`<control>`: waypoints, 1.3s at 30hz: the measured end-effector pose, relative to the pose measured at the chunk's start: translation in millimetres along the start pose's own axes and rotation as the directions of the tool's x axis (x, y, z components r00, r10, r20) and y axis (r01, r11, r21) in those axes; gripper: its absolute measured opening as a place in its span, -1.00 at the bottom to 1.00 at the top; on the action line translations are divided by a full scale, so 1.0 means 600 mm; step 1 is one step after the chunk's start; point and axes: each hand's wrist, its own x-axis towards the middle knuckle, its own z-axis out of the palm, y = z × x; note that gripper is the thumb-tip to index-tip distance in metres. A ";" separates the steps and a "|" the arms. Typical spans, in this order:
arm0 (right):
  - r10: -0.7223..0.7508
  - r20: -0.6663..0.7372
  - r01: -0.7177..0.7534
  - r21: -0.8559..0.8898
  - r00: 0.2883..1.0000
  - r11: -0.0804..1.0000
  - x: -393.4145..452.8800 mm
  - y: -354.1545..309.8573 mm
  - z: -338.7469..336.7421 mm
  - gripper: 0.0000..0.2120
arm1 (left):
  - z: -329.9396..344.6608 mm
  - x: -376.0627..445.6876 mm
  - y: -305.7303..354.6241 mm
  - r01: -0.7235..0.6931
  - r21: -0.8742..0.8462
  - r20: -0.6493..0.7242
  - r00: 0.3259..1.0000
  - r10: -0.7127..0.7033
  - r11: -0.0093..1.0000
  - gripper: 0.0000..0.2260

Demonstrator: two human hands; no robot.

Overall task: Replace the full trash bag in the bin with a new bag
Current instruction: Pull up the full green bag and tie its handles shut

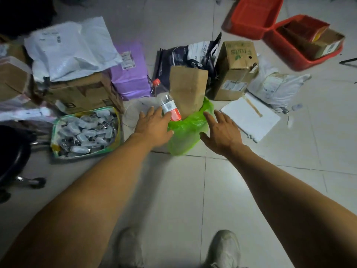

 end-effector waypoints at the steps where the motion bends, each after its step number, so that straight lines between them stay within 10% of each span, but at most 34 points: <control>1: 0.000 -0.023 0.000 -0.011 1.000 1.000 0.017 0.002 0.023 -0.30 | 0.025 0.019 -0.004 -0.007 0.006 -0.029 1.000 0.007 1.000 -0.36; 31: -0.024 -0.277 0.087 0.218 0.961 0.972 0.191 0.020 0.220 -0.49 | 0.212 0.190 -0.012 -0.096 -0.386 -0.489 0.865 -0.115 0.917 -0.38; 39: 0.274 -0.294 -0.120 0.450 0.916 0.885 0.253 0.001 0.183 -0.58 | 0.185 0.218 -0.012 0.050 -0.801 -0.294 0.835 -0.465 0.597 -0.32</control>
